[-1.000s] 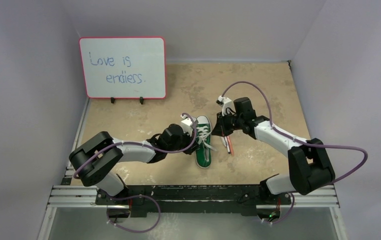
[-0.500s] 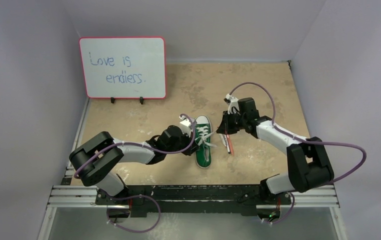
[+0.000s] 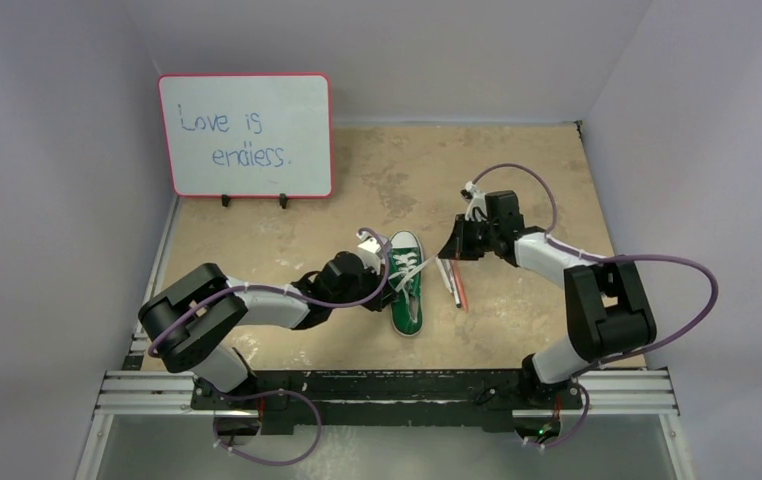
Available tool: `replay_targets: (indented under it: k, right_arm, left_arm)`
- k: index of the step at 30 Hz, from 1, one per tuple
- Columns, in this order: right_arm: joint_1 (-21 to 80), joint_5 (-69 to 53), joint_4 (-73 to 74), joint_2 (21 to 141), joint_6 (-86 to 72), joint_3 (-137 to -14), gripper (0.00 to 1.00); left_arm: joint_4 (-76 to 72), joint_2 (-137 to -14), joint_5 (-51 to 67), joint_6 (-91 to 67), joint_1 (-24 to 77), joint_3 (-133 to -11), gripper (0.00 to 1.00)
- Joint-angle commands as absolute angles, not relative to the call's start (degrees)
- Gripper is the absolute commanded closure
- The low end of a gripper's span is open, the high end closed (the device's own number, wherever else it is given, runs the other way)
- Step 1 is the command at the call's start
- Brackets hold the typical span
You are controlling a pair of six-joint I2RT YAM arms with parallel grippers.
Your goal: Tie the shoes
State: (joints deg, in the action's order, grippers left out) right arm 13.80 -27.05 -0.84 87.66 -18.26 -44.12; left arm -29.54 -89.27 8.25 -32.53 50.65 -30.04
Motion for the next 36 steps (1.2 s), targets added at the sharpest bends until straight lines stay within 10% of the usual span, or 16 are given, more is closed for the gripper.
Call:
replay_targets:
  k: [1, 29, 30, 34, 36]
  right_arm:
    - [12.4, -29.9, -5.1, 89.3, -18.1, -46.1, 1.0]
    - [9.2, -29.3, -7.8, 90.7, -15.9, -48.5, 1.0]
    - [9.4, -28.8, -6.9, 90.0, -15.6, -48.8, 1.0]
    - [12.3, -22.7, 0.4, 86.5, -13.2, -51.2, 0.57]
    - [12.8, -20.2, 5.5, 85.2, -12.9, -52.5, 0.08]
  left_arm:
    - [-25.7, -90.5, 8.5, -33.9, 50.9, -27.7, 1.0]
    - [-24.1, -88.9, 10.2, -33.3, 50.8, -25.9, 1.0]
    - [-23.3, -88.0, 9.4, -33.1, 50.9, -26.2, 0.89]
    - [-22.6, -81.0, 4.5, -33.8, 50.9, -24.8, 0.61]
    - [-21.4, -77.4, 2.6, -33.6, 50.8, -24.7, 0.52]
